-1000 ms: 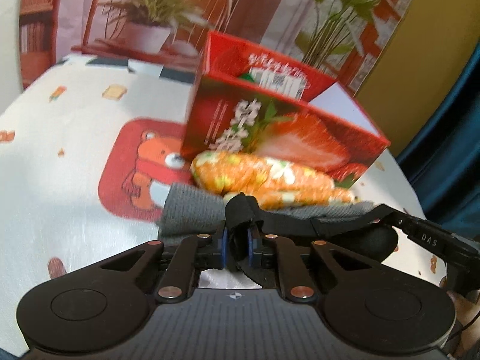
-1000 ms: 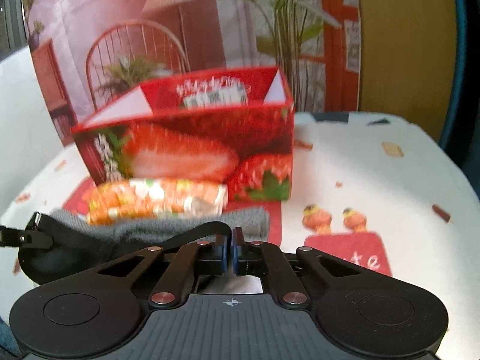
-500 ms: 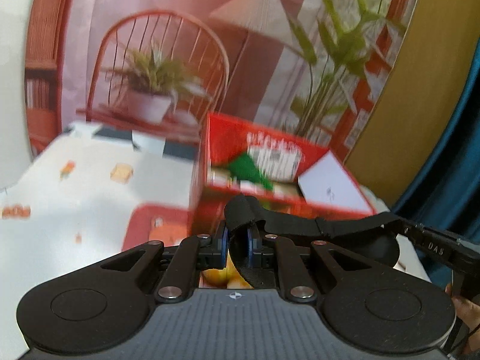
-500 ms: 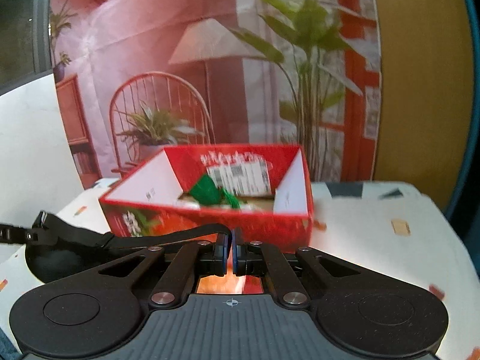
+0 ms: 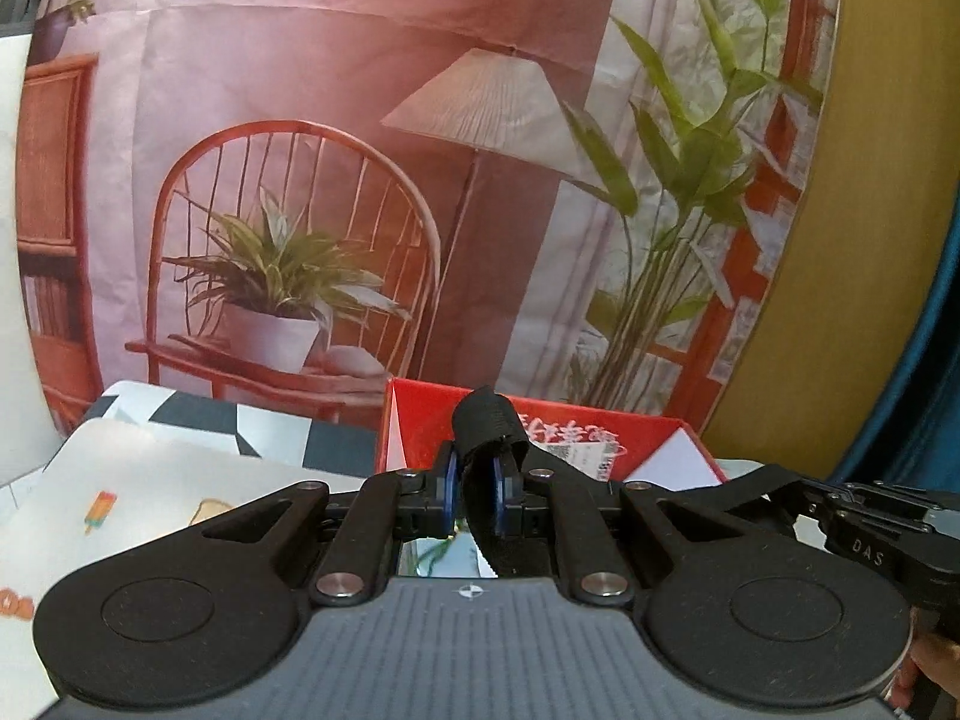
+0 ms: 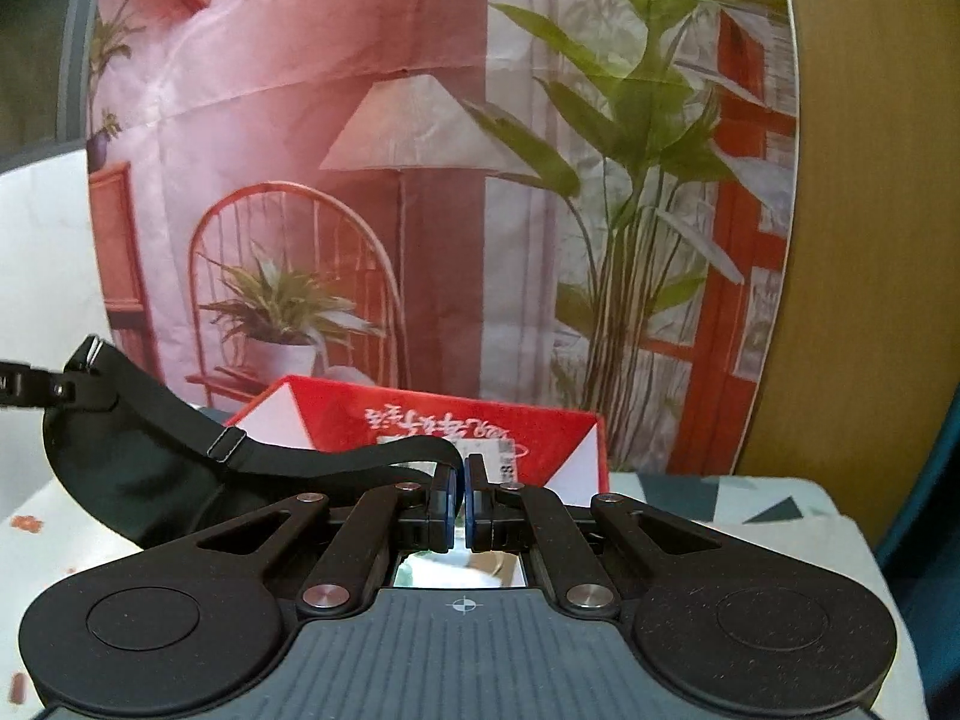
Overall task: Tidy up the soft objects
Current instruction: 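Lower the black eye mask into the red box and open both grippers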
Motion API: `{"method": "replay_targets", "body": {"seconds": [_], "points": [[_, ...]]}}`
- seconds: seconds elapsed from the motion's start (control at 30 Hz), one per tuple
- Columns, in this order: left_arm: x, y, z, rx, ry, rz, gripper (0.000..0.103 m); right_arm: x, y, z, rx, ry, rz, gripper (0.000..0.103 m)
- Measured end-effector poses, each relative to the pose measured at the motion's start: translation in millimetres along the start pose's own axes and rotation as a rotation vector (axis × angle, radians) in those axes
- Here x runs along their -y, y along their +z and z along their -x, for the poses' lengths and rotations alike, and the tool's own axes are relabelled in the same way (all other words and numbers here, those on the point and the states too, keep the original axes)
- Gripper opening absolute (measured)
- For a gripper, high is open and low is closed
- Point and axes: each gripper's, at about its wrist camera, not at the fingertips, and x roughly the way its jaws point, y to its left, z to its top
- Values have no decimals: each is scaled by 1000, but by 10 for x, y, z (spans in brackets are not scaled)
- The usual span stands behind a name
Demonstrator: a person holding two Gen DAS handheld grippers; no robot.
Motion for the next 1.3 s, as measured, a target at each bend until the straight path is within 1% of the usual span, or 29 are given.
{"method": "replay_targets", "body": {"seconds": [0.13,0.27,0.43,0.57,0.63,0.77,0.83,0.9,0.93,0.97,1.23,1.3], "points": [[-15,18,-258,-35,20,2,13,-2,-10,-232,-16,-26,35,3],[-30,9,-481,-86,36,5,13,31,-45,-445,-41,-45,45,3],[27,-53,-680,-146,50,-49,13,97,-164,-657,-87,-47,18,3],[66,-101,-780,-182,62,-77,13,128,-267,-730,-112,-41,8,4],[91,-113,-805,-196,67,-92,13,142,-299,-735,-120,-38,4,7],[143,-126,-816,-218,53,-108,14,124,-340,-694,-117,-26,8,18],[181,-130,-800,-222,45,-122,15,125,-342,-656,-112,-24,0,19],[211,-130,-773,-219,46,-135,23,126,-336,-625,-107,-22,-5,24],[217,-128,-755,-217,47,-139,25,127,-334,-604,-104,-20,-9,28],[220,-126,-729,-213,48,-142,26,122,-335,-574,-98,-17,-14,29],[250,-94,-533,-196,46,-153,37,51,-365,-361,-78,8,-41,32],[256,-98,-488,-194,46,-153,44,23,-381,-307,-74,15,-51,35]]}}
